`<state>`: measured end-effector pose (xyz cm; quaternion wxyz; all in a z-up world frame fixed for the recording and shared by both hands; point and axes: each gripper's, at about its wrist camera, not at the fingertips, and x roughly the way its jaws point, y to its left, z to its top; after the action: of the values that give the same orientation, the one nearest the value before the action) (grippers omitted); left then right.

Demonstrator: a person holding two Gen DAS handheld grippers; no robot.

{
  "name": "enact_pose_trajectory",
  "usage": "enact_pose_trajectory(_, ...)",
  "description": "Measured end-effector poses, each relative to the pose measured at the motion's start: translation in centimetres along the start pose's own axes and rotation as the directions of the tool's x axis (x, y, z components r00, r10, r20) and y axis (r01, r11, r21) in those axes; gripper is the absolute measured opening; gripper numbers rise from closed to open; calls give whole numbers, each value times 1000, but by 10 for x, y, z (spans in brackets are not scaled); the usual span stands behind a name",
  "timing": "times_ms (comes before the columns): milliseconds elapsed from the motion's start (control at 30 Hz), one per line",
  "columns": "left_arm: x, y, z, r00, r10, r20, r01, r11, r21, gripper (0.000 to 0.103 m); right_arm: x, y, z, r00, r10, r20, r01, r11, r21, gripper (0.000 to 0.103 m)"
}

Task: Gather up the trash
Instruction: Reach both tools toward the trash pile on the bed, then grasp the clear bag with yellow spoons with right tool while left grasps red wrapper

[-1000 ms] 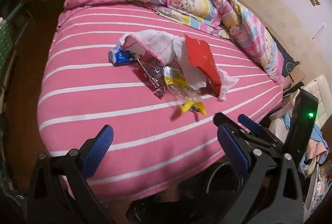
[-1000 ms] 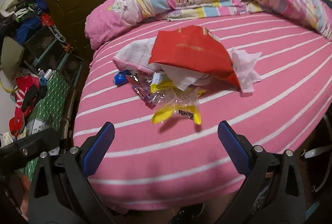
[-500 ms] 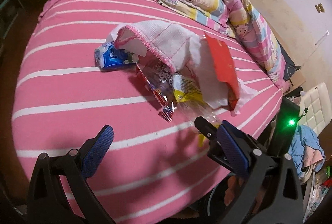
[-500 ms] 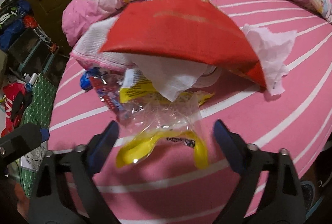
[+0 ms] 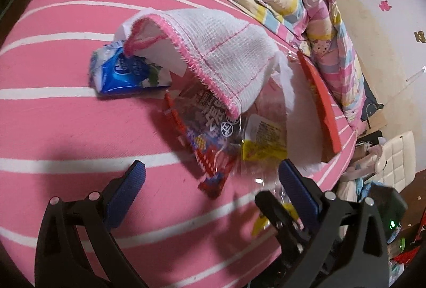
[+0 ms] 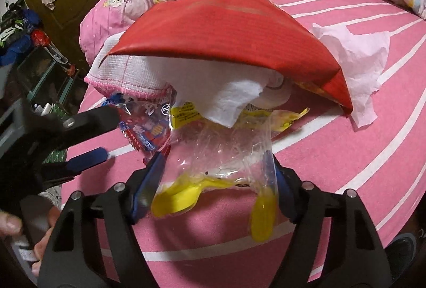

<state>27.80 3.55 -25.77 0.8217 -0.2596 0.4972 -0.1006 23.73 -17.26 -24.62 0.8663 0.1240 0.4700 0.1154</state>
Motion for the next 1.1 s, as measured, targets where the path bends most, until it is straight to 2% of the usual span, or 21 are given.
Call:
enact_pose_trajectory(133, 12, 1, 4, 1000, 14, -5, -14, 1000, -18, 96, -4, -1, -4, 1000, 3, 6, -3, 1000, -6, 73)
enact_pose_trajectory(200, 16, 3, 5, 1000, 17, 1, -17, 999, -28, 90, -7, -1, -6, 1000, 5, 8, -5, 1000, -11, 73)
enact_pose_trajectory(233, 17, 4, 5, 1000, 21, 2, -21, 999, -29, 74, -7, 1, -5, 1000, 4, 10, -4, 1000, -11, 73)
enact_pose_trajectory(267, 20, 5, 6, 1000, 25, -4, -25, 999, -30, 65, -8, 1, -6, 1000, 3, 12, -3, 1000, -12, 72)
enact_pose_trajectory(300, 21, 6, 6, 1000, 21, -7, -21, 999, -34, 62, -8, 3, -5, 1000, 3, 11, -3, 1000, -14, 72)
enact_pose_trajectory(333, 22, 8, 7, 1000, 15, -3, -15, 999, -38, 52, -9, 3, -6, 1000, 3, 9, -3, 1000, -16, 72)
enact_pose_trajectory(367, 22, 9, 7, 1000, 12, -5, -12, 999, -40, 36, -10, 4, -7, 1000, 4, 9, -4, 1000, -16, 72)
enact_pose_trajectory(433, 25, 13, 6, 1000, -6, -24, 5, 998, -60, 22, -12, 5, -6, 1000, 6, 10, -5, 1000, -16, 72)
enact_pose_trajectory(633, 12, 17, -9, 999, -33, -4, 33, 997, -76, 6, -19, 3, -8, 1000, 12, 12, -12, 1000, -3, 71)
enact_pose_trajectory(1100, -70, 11, -54, 997, -38, 60, 44, 993, -110, 6, -73, 29, -37, 996, 88, 10, -88, 996, 5, 71)
